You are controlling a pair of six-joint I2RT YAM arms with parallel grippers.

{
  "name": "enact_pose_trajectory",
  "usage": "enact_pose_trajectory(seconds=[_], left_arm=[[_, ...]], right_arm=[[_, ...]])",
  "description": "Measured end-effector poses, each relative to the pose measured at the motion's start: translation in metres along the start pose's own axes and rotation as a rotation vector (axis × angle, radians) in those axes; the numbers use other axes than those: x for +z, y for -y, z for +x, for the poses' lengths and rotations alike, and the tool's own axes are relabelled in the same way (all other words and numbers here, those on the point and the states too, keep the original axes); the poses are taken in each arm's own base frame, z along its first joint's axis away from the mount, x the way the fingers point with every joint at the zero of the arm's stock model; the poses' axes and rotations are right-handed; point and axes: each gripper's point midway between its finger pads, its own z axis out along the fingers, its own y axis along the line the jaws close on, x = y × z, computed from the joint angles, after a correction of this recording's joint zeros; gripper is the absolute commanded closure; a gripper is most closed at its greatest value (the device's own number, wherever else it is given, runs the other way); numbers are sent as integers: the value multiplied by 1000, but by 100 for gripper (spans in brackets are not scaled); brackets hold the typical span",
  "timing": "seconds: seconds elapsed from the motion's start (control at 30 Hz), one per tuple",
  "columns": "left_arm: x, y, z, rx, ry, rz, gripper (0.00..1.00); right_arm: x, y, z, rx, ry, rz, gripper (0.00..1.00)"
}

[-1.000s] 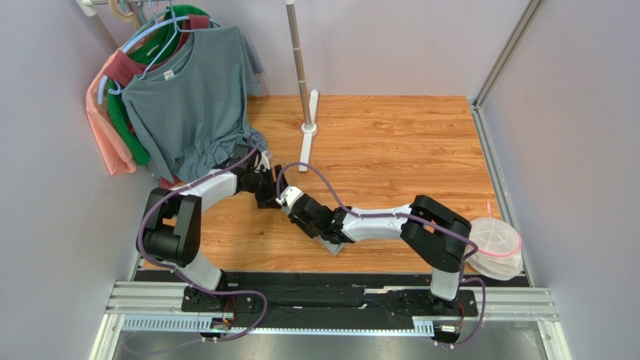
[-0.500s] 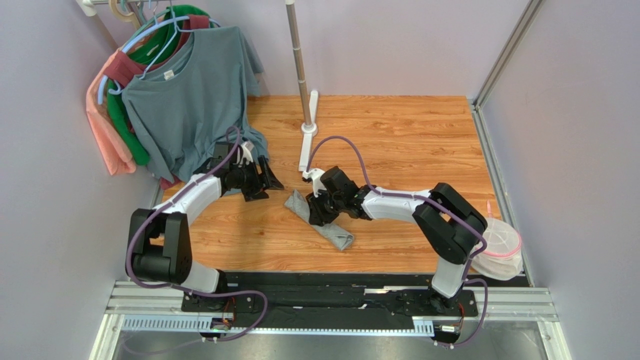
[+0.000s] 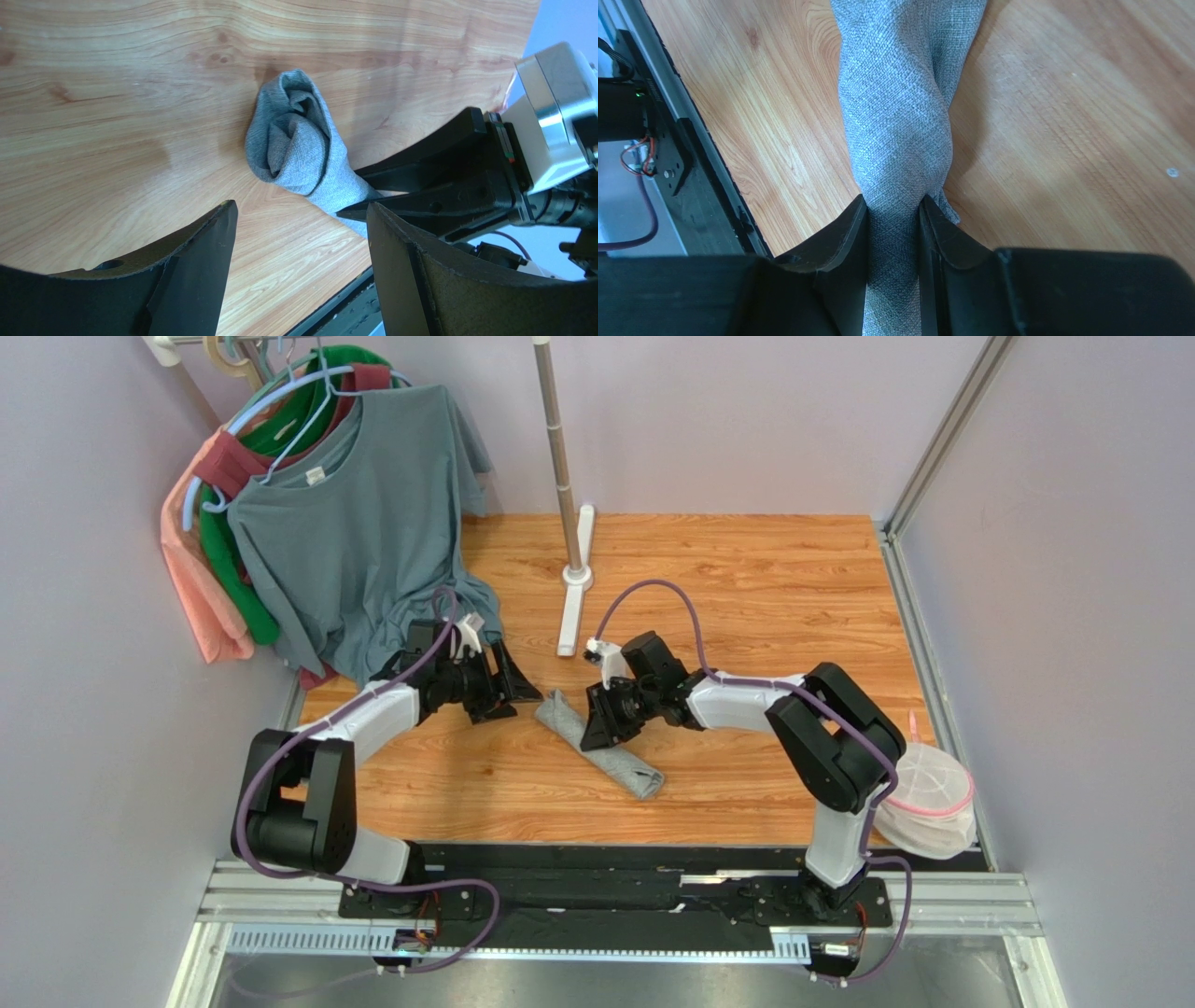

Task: Fold the napkin, place the utensils inside, and roll it up
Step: Neatly place the rolled napkin to the corner

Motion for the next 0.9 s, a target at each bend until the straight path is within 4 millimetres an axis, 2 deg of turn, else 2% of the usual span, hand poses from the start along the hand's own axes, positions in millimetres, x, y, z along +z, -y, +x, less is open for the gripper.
enact_pose_trajectory(seconds=[0.13, 0.27, 0.47, 0.7, 0.9], left_arm=[[1, 6, 0, 4, -1, 22, 25], [-1, 10, -3, 6, -5, 28, 25], [-6, 26, -15, 28, 6, 61, 25], [-11, 31, -12, 20, -21, 65, 25], [-22, 48, -22, 64, -15, 85, 25]], right_arm=[[-7, 11, 0, 52, 12, -3, 85], [-25, 33, -2, 115, 48, 37, 85], [-56, 75, -11, 191, 123, 181, 85], [-89, 124, -22, 267, 197, 326, 85], [-124, 174, -36, 329, 265, 470, 85]])
